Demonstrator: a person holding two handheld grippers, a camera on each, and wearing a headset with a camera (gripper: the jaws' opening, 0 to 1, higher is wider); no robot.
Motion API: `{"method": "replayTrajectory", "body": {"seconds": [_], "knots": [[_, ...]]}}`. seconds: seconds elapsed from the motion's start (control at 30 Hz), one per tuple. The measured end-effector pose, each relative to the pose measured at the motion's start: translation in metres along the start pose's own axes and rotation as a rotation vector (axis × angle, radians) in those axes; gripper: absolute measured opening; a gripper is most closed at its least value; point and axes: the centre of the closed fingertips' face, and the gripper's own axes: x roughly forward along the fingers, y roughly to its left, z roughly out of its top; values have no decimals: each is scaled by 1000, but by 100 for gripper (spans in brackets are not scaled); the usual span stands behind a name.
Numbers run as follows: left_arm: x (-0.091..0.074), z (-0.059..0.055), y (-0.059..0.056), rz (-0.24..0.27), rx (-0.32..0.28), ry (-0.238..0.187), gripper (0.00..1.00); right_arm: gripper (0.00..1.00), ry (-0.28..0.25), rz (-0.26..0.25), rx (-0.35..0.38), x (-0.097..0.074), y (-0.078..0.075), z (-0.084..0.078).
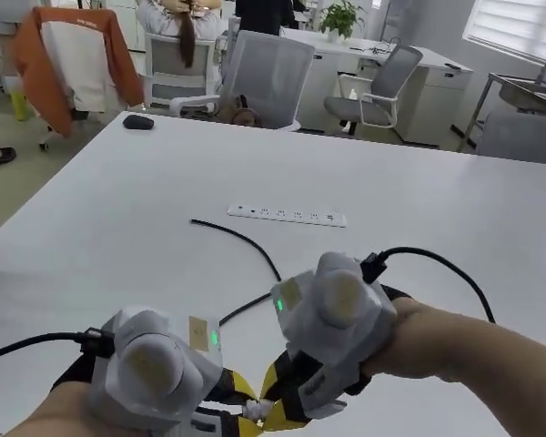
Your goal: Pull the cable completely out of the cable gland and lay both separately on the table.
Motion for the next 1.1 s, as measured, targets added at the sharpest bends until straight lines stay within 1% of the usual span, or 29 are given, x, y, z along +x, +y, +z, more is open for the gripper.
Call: {"method": "replayTrajectory", "body": {"seconds": [0.03, 0.07, 0.1, 0.13, 0.17, 0.2, 0.23, 0.27, 0.3, 0.33, 0.37, 0.4, 0.43, 0.47, 0.5, 0.57, 0.6, 0.7, 0.73, 0.77, 0.8, 0.83, 0.87, 0.9, 0.93, 0.97, 1.0, 1.07, 1.1], "knots": [[0, -1, 0, -4, -7, 1, 16, 8, 1, -9, -5, 1, 1, 0], [0, -1, 1, 4, -8, 2, 16, 9, 3, -44, -42, 1, -3, 0], [0, -2, 3, 10, -9, 5, 16, 9, 4, -66, -91, 2, -4, 1], [0, -3, 3, 0, -30, 6, 16, 9, 7, -73, -108, 2, -3, 0], [0, -3, 4, 2, -31, 3, 16, 9, 15, -118, -162, 2, -7, 0], [1, -2, 3, -6, -80, -9, 16, 9, 11, -120, -181, 2, -5, 0], [1, -3, 3, -11, -85, -6, 16, 9, 3, -136, -200, 1, -4, 1], [0, 0, 5, -9, -101, -32, 16, 9, 2, -163, -228, -1, -6, 1], [0, 1, 5, -11, -113, -38, 16, 9, 1, -167, -242, -2, -6, 1], [-1, 2, 6, -14, -125, -50, 16, 9, -2, -187, -268, -5, -6, 2], [-1, 4, 7, -12, -127, -59, 16, 9, -1, -202, -284, -7, -7, 2], [-2, 6, 7, -13, -141, -71, 16, 9, 2, -226, -300, -10, -8, 2], [-3, 8, 9, -9, -154, -81, 16, 9, 4, -238, -311, -10, -9, 2], [-3, 8, 9, -8, -159, -85, 16, 9, 11, -266, -343, -12, -11, 3], [-3, 9, 10, -12, -174, -92, 16, 10, 14, -275, -342, -12, -10, 2], [-3, 9, 10, -11, -183, -96, 16, 10, 14, -289, -351, -11, -10, 2], [-4, 9, 10, -6, -187, -97, 16, 10, 7, -314, -349, -12, -12, 3], [-2, 8, 9, -12, -193, -94, 16, 10, -6, -312, -318, -10, -10, 4], [-1, 7, 7, -12, -169, -75, 16, 10, -9, -292, -248, -7, -8, 2], [1, 5, 4, -17, -146, -58, 16, 11, -9, -269, -195, -5, -6, 1], [2, 2, 3, -13, -110, -30, 17, 11, -13, -241, -172, -2, -5, -1], [3, 1, 2, -10, -88, -20, 17, 11, -17, -227, -151, -1, -5, -2], [4, -1, 2, -3, -71, -8, 17, 12, -22, -218, -100, 1, -6, -4], [4, -1, 2, 1, -64, -4, 17, 15, -23, -208, -53, 2, -6, -7], [3, 0, 3, 8, -54, -11, 17, 22, -24, -198, -25, 4, -5, -9], [4, 0, 3, 9, -52, -10, 17, 28, -27, -210, -14, 3, -7, -11], [3, -2, 4, 15, -46, -3, 17, 27, -31, -215, -10, 2, -10, -13], [2, -6, 7, 37, -14, 18, 17, 23, -34, -223, 26, 1, -12, -17], [2, -8, 9, 50, 12, 33, 17, 23, -46, -227, 78, 0, -13, -19]]}}
